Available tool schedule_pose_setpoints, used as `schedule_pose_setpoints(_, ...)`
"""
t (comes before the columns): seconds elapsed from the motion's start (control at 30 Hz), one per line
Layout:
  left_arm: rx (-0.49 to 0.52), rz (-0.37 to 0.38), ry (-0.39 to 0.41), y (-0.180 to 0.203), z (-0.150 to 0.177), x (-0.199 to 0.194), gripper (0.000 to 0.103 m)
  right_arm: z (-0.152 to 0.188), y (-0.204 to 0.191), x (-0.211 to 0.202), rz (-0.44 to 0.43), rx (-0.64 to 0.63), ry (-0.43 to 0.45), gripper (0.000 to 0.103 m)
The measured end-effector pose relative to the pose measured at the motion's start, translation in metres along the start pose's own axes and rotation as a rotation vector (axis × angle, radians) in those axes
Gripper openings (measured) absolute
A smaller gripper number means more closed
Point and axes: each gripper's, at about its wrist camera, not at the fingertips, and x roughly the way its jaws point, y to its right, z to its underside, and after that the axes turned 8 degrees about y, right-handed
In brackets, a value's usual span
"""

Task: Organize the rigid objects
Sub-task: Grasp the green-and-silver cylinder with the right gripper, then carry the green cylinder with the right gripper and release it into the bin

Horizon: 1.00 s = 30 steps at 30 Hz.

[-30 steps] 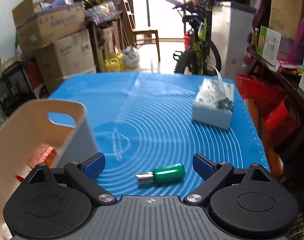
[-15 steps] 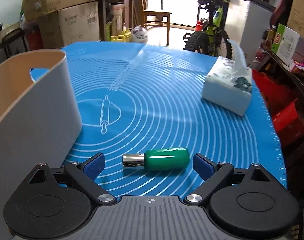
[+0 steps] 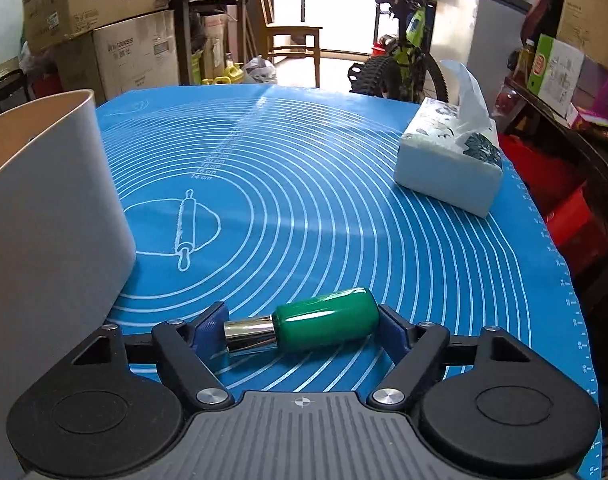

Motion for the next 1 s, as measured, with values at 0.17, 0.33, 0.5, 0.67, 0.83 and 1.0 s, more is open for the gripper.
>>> schedule_pose_setpoints(0.17, 0.000, -0.001, 0.000, 0.000, 0.000, 0.000, 0.015, 0.000, 0.000, -0.007, 0.011, -0.008, 0.021, 0.079)
schedule_pose_setpoints(0.33, 0.000, 0.000, 0.000, 0.000, 0.000, 0.000, 0.015, -0.010, 0.001, -0.026, 0.008, -0.002, 0.065, 0.079)
schedule_pose_setpoints(0.5, 0.000, 0.000, 0.000, 0.000, 0.000, 0.000, 0.015, -0.022, -0.001, -0.047, 0.017, -0.013, 0.099, 0.079)
schedule_pose_setpoints(0.67, 0.000, 0.001, 0.000, 0.000, 0.000, 0.000, 0.015, -0.034, -0.003, -0.067, 0.018, -0.013, 0.129, 0.079)
schedule_pose_setpoints(0.83, -0.001, 0.001, 0.000, 0.000, 0.000, 0.000, 0.015, -0.048, -0.016, -0.091, -0.034, -0.032, 0.173, 0.079)
schedule_pose_setpoints(1.0, 0.000, 0.000, 0.000, -0.001, 0.000, 0.000, 0.015, -0.059, -0.044, -0.115, -0.136, -0.064, 0.222, 0.079)
